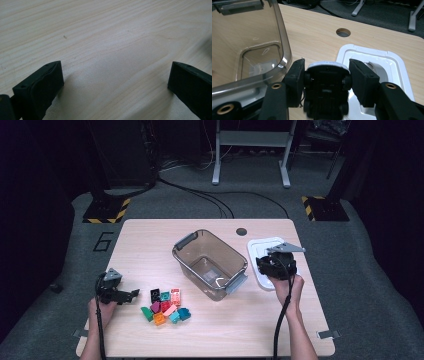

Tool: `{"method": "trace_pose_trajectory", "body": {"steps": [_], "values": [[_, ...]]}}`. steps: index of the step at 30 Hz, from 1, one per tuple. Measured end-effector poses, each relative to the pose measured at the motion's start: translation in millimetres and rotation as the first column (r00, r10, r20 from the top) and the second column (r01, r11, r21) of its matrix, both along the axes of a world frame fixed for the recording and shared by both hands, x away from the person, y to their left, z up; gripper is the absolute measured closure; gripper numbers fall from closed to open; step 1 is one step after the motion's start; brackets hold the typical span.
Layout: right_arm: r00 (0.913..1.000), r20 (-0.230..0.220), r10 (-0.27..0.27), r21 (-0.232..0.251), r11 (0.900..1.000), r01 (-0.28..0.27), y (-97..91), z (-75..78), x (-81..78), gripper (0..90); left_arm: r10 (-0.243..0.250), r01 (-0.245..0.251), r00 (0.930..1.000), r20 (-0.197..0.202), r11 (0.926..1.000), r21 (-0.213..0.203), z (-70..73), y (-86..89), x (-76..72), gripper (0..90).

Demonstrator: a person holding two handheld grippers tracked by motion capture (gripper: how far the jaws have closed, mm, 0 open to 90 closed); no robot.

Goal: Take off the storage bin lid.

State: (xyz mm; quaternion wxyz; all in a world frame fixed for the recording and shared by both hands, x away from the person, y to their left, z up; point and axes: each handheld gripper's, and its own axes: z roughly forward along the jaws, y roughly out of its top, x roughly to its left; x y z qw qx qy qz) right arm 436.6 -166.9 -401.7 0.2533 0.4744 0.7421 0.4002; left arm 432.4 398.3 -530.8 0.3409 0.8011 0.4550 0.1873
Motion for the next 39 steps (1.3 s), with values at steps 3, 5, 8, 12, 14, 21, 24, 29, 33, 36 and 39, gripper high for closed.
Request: {"method": "trace_pose_trajectory", "body": {"steps": [3, 5, 8, 12, 14, 21, 24, 29, 33, 36, 39], "values": [[1.0, 0.002, 0.005, 0.001, 1.0, -0.005, 2.6, 4.7, 5.0, 48.0, 0.0, 0.0, 1.0, 0.0, 1.0, 0.0, 0.0, 0.0, 0.0, 0.0], [0.9999, 0.007, 0.01, -0.003, 0.9999, -0.01, 4.8, 8.8, 8.4, 48.0, 0.0, 0.0, 1.0, 0.0, 1.0, -0.001, 0.0, 0.0, 0.0, 0.0], [0.9998, 0.012, 0.017, -0.009, 0.9998, -0.017, 8.7, 13.9, 13.6, 48.0, 0.0, 0.0, 1.0, 0.0, 1.0, 0.0, 0.0, 0.0, 0.0, 0.0], [0.9996, 0.017, 0.021, -0.017, 0.9996, -0.021, 12.7, 21.1, 19.0, 48.0, 0.0, 0.0, 1.0, 0.001, 1.0, 0.0, 0.0, 0.0, 0.1, 0.0], [0.9995, 0.02, 0.024, -0.022, 0.9995, -0.024, 14.1, 23.7, 20.8, 48.0, 0.0, 0.0, 1.0, 0.0, 1.0, 0.0, 0.0, 0.0, 0.0, 0.0], [0.9994, 0.023, 0.027, -0.027, 0.9993, -0.027, 20.3, 31.1, 29.9, 48.0, 0.0, 0.0, 1.0, 0.002, 1.0, 0.0, -0.1, 0.1, 0.1, 0.0], [0.9992, 0.028, 0.029, -0.024, 0.9993, -0.029, 23.2, 35.4, 31.2, 48.0, 0.0, 0.0, 1.0, 0.0, 1.0, 0.0, 0.0, 0.0, 0.0, 0.0], [0.998, 0.045, 0.044, -0.038, 0.9984, -0.042, 29.3, 43.4, 32.9, 48.0, -0.002, 0.002, 1.0, -0.001, 1.0, 0.003, 0.1, 0.3, 0.1, 0.0], [0.997, 0.054, 0.055, -0.037, 0.9979, -0.053, 34.1, 48.4, 34.0, 48.0, -0.001, 0.001, 1.0, 0.0, 1.0, 0.0, 0.0, 0.1, 0.1, 0.0], [0.9954, 0.064, 0.071, -0.041, 0.9969, -0.068, 40.6, 52.2, 32.4, 48.0, 0.0, 0.0, 1.0, 0.0, 1.0, 0.0, 0.0, 0.1, 0.1, 0.0], [0.9938, 0.067, 0.089, -0.046, 0.9953, -0.086, 47.2, 54.5, 30.4, 48.0, 0.0, 0.0, 1.0, 0.0, 1.0, 0.0, 0.0, 0.0, 0.1, 0.0]]}}
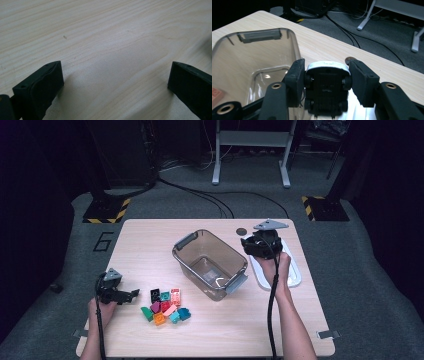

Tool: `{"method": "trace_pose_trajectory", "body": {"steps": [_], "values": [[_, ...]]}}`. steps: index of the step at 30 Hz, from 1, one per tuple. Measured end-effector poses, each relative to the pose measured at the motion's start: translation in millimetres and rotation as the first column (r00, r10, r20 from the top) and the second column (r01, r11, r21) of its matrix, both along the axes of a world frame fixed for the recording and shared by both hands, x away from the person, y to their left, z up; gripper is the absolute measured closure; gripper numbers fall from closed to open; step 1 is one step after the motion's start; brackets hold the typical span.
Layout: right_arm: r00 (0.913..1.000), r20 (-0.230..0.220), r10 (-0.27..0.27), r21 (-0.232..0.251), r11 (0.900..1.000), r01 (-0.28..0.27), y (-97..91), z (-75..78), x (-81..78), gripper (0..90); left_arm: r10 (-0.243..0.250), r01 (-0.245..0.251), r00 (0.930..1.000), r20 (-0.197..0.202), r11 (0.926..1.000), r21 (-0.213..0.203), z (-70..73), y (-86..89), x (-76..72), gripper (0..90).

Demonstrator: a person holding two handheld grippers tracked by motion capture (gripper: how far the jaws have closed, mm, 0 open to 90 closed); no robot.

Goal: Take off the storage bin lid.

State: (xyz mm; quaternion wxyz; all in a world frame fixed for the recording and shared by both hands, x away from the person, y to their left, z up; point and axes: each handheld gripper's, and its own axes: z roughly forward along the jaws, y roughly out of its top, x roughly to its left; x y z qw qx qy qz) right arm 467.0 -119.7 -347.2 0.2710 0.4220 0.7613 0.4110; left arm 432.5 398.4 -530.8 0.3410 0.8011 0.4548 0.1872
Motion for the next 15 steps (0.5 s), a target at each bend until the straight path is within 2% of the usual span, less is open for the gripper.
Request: {"method": "trace_pose_trajectory", "body": {"steps": [6, 15], "values": [[0.999, 0.001, 0.045, 0.008, 0.999, -0.045, 15.0, 1.7, -4.8, 48.0, 0.0, 0.0, 1.0, 0.0, 1.0, 0.0, 0.0, 0.0, 0.0, 0.0], [0.9938, -0.02, 0.109, 0.002, 0.994, -0.109, 38.0, -9.0, -13.0, 47.9, 0.0, 0.0, 1.0, 0.0, 1.0, 0.0, 0.0, 0.0, 0.0, 0.0]]}}
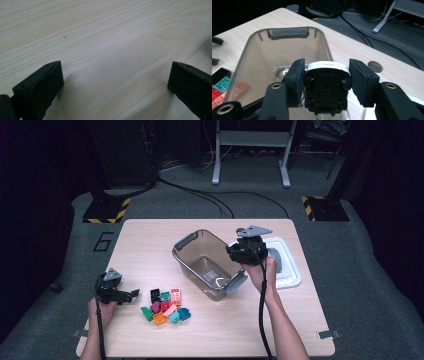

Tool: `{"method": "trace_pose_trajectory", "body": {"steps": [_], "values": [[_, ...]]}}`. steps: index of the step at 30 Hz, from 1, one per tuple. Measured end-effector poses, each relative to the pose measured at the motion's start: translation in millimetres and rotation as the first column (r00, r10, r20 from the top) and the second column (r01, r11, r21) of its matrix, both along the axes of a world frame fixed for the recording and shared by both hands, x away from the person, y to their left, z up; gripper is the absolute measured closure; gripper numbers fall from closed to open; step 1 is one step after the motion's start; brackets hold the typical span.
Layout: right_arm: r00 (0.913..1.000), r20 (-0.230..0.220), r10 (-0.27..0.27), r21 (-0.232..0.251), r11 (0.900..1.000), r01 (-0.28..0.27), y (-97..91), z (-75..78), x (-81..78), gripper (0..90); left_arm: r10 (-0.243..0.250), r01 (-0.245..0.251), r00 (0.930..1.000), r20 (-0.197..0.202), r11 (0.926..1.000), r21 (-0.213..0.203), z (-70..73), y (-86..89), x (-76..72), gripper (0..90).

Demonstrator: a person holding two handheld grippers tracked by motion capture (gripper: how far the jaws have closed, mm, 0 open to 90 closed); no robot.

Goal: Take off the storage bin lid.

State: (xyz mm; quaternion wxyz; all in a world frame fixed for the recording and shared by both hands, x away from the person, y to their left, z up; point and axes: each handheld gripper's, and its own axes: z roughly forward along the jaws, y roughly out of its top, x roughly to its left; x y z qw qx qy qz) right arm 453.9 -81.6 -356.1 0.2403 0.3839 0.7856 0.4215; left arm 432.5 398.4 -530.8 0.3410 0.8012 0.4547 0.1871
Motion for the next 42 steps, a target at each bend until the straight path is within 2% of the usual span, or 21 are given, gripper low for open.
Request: {"method": "trace_pose_trajectory", "body": {"steps": [10, 14, 20, 25, 30, 36, 42], "values": [[0.9981, -0.043, 0.043, -0.016, 0.9989, -0.044, 8.4, -22.1, -11.3, 47.8, -0.003, 0.003, 1.0, -0.001, 1.0, 0.003, 0.1, 0.3, 0.2, 0.0], [0.9974, -0.052, 0.049, -0.022, 0.9985, -0.05, 7.2, -26.9, -15.6, 47.8, -0.003, 0.003, 1.0, 0.0, 1.0, 0.002, 0.1, 0.3, 0.3, 0.0], [0.9972, -0.066, 0.034, 0.0, 0.9994, -0.034, 1.7, -31.6, -22.9, 47.7, -0.004, 0.004, 1.0, 0.0, 1.0, 0.003, 0.1, 0.3, 0.4, 0.0], [0.9957, -0.082, 0.042, -0.028, 0.9986, -0.045, 0.7, -40.1, -24.5, 47.6, -0.004, 0.004, 1.0, 0.0, 1.0, 0.003, 0.1, 0.3, 0.4, 0.0], [0.9923, -0.103, 0.07, -0.028, 0.997, -0.073, -1.1, -47.2, -24.4, 47.5, -0.004, 0.004, 1.0, 0.0, 1.0, 0.002, 0.0, 0.3, 0.5, 0.0], [0.9898, -0.119, 0.079, -0.024, 0.9963, -0.083, -2.7, -50.5, -24.2, 47.2, -0.005, 0.005, 1.0, -0.001, 1.0, 0.003, 0.2, 0.4, 0.6, 0.0], [0.9881, -0.126, 0.088, -0.048, 0.9943, -0.095, -1.5, -52.5, -23.6, 46.6, -0.009, 0.009, 1.0, -0.001, 0.9999, 0.006, 0.3, 0.6, 0.9, 0.0]]}}
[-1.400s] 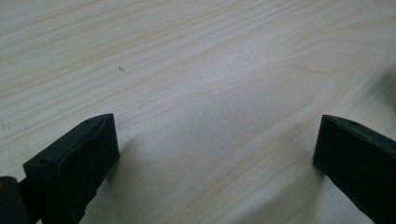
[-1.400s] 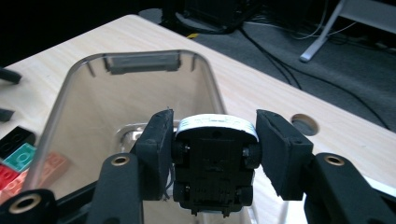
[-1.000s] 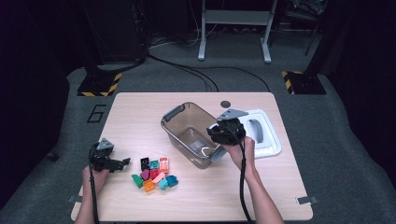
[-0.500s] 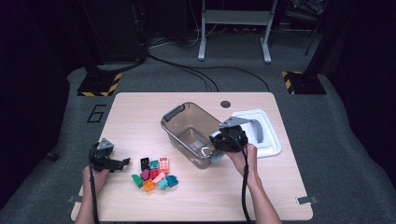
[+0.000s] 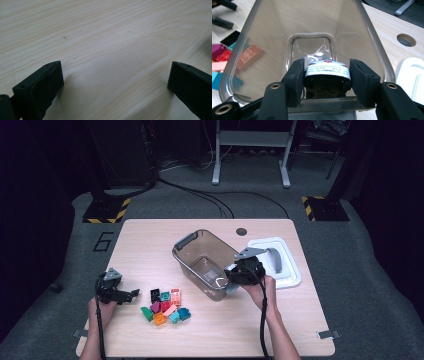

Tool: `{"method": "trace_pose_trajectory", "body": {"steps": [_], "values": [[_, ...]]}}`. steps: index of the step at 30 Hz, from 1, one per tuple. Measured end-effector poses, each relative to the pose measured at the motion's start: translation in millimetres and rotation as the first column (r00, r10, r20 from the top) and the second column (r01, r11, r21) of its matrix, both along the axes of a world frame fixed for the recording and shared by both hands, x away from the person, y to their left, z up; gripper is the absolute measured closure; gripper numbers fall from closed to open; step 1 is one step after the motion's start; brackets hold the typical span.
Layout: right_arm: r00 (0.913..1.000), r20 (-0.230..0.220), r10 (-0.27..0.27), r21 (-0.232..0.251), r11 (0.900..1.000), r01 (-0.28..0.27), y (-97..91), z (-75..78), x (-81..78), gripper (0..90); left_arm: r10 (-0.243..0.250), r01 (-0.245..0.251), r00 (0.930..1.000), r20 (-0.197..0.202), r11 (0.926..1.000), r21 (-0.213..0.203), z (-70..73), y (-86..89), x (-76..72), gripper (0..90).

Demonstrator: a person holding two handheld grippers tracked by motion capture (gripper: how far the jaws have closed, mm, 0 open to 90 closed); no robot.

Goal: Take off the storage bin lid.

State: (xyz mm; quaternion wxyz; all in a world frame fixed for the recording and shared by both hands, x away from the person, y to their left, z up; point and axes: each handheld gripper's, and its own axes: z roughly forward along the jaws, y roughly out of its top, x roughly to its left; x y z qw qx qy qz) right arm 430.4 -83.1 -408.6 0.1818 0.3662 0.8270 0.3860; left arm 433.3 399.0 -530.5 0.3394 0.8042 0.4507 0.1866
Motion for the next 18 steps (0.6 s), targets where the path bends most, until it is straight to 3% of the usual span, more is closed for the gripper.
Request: {"method": "trace_pose_trajectory", "body": {"steps": [9, 14, 18], "values": [[1.0, -0.004, 0.008, 0.017, 0.9998, -0.008, -1.5, 3.7, -2.7, 28.5, 0.001, -0.001, 1.0, 0.004, 1.0, -0.002, -0.3, -0.1, 0.1, 0.0], [0.9994, 0.026, -0.021, 0.063, 0.9978, 0.019, -13.6, 9.5, -8.2, 16.3, 0.003, -0.003, 1.0, 0.003, 1.0, -0.004, -0.4, -0.3, 0.0, 0.0], [0.9982, 0.035, -0.048, 0.085, 0.9954, 0.045, -27.8, 12.5, -12.7, 14.0, 0.002, -0.002, 1.0, 0.003, 1.0, -0.002, -0.3, -0.1, 0.1, 0.0]]}}
